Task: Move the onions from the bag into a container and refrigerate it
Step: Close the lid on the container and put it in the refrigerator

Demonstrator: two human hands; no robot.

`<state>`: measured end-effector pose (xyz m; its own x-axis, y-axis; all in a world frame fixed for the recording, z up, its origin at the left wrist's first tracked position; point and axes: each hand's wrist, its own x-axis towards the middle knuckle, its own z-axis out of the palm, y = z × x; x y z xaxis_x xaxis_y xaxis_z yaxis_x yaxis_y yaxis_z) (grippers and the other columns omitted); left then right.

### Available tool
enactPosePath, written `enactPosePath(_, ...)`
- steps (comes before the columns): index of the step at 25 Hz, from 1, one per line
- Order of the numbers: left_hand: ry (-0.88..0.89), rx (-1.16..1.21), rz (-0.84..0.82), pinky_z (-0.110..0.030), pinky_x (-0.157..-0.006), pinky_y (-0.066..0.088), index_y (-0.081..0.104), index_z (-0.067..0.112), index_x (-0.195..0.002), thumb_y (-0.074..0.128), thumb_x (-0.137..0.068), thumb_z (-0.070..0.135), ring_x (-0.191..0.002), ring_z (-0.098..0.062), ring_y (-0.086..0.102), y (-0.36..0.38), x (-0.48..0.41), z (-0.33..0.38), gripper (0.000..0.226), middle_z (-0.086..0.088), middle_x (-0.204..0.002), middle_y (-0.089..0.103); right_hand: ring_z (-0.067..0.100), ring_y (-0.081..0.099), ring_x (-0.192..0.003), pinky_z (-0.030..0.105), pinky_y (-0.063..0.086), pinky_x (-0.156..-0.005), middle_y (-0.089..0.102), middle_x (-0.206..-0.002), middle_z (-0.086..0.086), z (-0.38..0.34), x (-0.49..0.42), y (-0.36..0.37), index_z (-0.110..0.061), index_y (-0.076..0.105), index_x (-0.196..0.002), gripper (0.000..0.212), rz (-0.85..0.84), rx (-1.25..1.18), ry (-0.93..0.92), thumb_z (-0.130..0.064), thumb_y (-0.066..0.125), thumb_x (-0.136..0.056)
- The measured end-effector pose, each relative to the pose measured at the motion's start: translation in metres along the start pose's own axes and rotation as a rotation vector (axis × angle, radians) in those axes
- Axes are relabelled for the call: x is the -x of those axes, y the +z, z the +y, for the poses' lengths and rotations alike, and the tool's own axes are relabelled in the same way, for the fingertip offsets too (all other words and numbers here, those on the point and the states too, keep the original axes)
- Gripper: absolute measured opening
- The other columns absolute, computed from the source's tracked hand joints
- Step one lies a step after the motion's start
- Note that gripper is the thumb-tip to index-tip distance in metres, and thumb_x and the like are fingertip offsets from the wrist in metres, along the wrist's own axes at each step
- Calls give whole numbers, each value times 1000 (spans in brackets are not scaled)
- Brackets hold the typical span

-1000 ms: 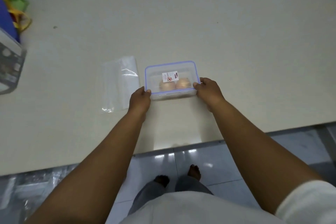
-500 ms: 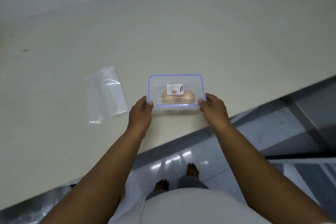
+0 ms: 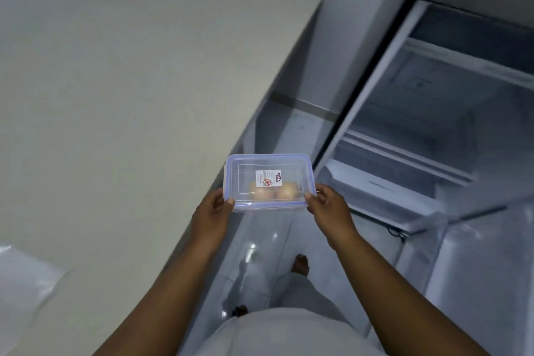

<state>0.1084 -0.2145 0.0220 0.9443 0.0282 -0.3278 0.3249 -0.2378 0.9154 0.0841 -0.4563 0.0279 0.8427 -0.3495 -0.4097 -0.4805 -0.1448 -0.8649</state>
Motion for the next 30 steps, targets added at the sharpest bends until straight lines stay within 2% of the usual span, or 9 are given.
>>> enactPosePath(3, -13, -6, -148, -18, -75, 44, 65, 22, -116, 57, -93, 19, -99, -8, 64, 55, -7, 13, 24, 7, -106, 70, 17, 65, -102, 37, 53, -91, 67, -115, -2, 23, 4, -53, -25, 60, -120, 29, 124, -13, 64, -29, 60, -91)
enactPosePath(6, 1, -96, -284, -15, -68, 42, 63, 27, -113, 57, -94, 20, -95, -8, 63, 113, -18, 27, 21, 9, -102, 67, 18, 66, -101, 39, 53, -93, 68, -116, -1, 41, 2, -103, -25, 61, -121, 29, 237, -50, 104, -29, 60, -92)
enactPosePath(11, -34, -201, -454, -29, -84, 47, 59, 22, -124, 52, -97, 24, -102, -14, 60, 210, -42, 45, 28, 1, -114, 63, 19, 66, -100, 40, 54, -91, 69, -113, 0, 70, -24, -174, -26, 62, -120, 28, 355, -83, 159, -30, 59, -92)
enactPosePath(16, -47, -255, -483, -25, -78, 46, 57, 25, -126, 51, -98, 26, -98, -10, 59, 294, -73, 39, 29, 2, -116, 62, 24, 65, -102, 46, 51, -94, 69, -112, 2, 98, -80, -227, -37, 62, -110, 21, 400, -77, 162, -25, 56, -93)
enactPosePath(20, -49, -236, -490, -22, -83, 42, 57, 30, -126, 52, -98, 22, -100, 0, 58, 374, -120, 17, 29, 14, -111, 63, 23, 67, -100, 48, 51, -94, 70, -104, -4, 141, -158, -265, -41, 61, -104, 22, 463, -70, 159, -22, 58, -93)
enactPosePath(22, -19, -212, -497, -21, -83, 43, 60, 32, -119, 52, -98, 19, -100, 0, 59, 411, -151, 5, 26, 13, -109, 65, 26, 67, -99, 48, 52, -93, 70, -101, -6, 164, -202, -280, -37, 64, -106, 20, 481, -50, 144, -22, 58, -93)
enactPosePath(24, 5, -198, -484, -21, -78, 47, 61, 38, -106, 52, -98, 17, -93, -6, 61, 446, -184, -3, 24, 8, -104, 66, 32, 67, -100, 53, 51, -93, 72, -106, 6, 184, -247, -294, -21, 66, -114, 23, 487, -15, 126, -24, 57, -93)
enactPosePath(26, 15, -200, -473, -25, -71, 50, 61, 34, -103, 51, -98, 18, -86, -16, 60, 482, -217, -13, 20, -2, -104, 65, 36, 66, -97, 55, 51, -90, 72, -104, 13, 202, -294, -310, -16, 68, -109, 23, 486, 34, 111, -26, 57, -91)
enactPosePath(30, 71, -244, -441, -46, -96, 51, 65, 14, -111, 51, -97, 18, -99, -34, 63, 538, -281, -20, 20, -19, -109, 68, 35, 67, -93, 50, 54, -87, 72, -104, 17, 210, -376, -332, -12, 69, -106, 29, 489, 116, 101, -30, 52, -91)
